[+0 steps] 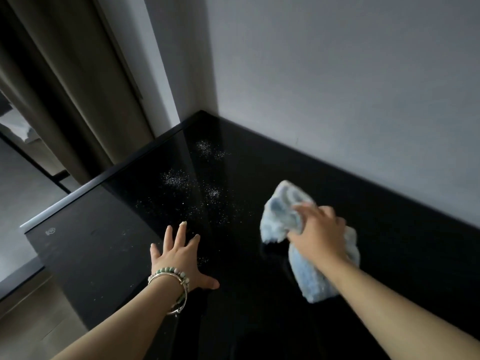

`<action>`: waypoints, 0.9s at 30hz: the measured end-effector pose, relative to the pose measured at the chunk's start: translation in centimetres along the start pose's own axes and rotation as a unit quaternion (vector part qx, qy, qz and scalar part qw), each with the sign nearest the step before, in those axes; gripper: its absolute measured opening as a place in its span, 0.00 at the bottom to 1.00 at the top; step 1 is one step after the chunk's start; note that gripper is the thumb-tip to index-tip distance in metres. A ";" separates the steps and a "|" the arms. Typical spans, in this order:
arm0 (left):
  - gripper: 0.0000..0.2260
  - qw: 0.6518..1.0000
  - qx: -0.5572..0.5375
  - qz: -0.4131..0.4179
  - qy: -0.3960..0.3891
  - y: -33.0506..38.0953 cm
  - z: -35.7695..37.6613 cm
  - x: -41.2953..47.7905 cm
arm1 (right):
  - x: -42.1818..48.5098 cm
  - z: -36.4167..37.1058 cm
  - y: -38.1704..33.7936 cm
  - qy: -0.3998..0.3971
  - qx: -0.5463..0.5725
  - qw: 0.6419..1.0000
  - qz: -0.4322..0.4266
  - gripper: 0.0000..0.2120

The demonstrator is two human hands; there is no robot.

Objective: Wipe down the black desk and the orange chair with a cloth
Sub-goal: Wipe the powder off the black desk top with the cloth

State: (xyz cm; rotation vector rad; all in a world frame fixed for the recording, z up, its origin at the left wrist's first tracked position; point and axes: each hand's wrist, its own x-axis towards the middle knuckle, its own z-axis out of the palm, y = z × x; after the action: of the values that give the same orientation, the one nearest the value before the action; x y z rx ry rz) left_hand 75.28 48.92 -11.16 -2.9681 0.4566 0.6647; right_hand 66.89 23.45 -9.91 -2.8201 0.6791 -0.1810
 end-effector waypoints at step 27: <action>0.55 0.998 -0.052 -0.027 0.000 -0.1 0.4 0.1 | -2.4 2.8 -5.1 -0.072 0.023 0.992 -0.103 0.16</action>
State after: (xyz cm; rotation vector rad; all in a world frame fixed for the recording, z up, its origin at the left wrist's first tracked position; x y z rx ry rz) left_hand 75.18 49.03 -11.59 -3.0664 0.3519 0.7032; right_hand 67.43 29.48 -11.43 -2.8207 0.3464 -0.0270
